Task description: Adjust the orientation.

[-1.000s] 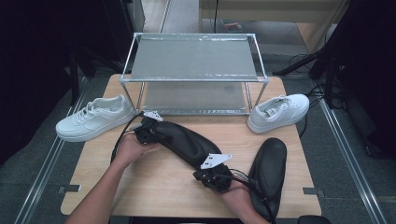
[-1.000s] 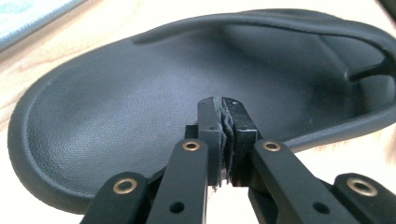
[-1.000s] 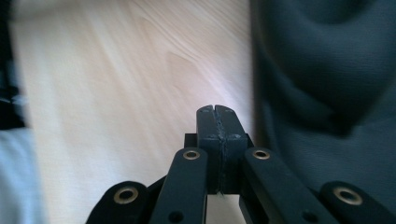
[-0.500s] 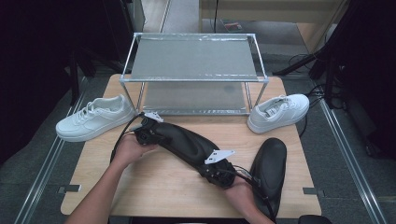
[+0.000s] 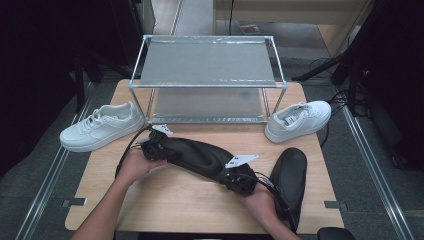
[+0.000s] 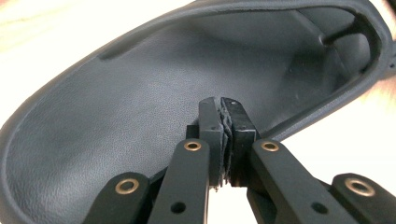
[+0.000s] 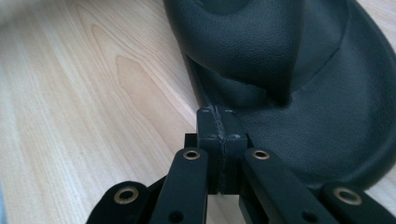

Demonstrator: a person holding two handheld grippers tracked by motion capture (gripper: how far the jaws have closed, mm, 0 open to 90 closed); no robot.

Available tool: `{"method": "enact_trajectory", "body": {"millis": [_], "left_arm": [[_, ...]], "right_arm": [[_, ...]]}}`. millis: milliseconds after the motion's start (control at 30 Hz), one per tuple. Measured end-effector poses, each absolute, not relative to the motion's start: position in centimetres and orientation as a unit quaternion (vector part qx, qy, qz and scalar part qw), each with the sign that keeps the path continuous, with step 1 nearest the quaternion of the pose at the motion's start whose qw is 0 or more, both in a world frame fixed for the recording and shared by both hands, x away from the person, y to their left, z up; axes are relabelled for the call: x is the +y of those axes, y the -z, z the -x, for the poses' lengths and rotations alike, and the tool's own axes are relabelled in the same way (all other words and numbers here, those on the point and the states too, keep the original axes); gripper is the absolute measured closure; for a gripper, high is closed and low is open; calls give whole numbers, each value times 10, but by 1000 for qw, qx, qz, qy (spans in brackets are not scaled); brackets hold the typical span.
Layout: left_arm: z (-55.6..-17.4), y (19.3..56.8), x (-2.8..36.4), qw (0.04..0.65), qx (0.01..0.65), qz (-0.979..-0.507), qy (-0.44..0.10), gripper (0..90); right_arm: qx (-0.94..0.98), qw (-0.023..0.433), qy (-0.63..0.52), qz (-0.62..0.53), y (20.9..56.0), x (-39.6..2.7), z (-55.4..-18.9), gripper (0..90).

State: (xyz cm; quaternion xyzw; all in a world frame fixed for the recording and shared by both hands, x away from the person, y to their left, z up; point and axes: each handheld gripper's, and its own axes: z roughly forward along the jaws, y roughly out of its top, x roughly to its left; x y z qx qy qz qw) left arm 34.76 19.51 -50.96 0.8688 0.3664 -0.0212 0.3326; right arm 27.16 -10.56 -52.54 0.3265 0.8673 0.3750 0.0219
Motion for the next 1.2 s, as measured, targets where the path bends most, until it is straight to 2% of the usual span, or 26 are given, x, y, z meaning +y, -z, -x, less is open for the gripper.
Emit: {"method": "enact_trajectory", "body": {"millis": [333, 700, 1200], "left_arm": [[-333, 509, 196, 330, 378, -864, 33, 896], [-316, 510, 189, 331, 381, -862, 36, 900], [-298, 509, 159, 328, 361, -871, 54, 900]], "right_arm": [[874, 45, -361, -324, 523, -108, -282, 900], [866, 47, -360, -344, 521, -113, -306, 900], [861, 65, -355, -358, 520, -114, -340, 900]]}}
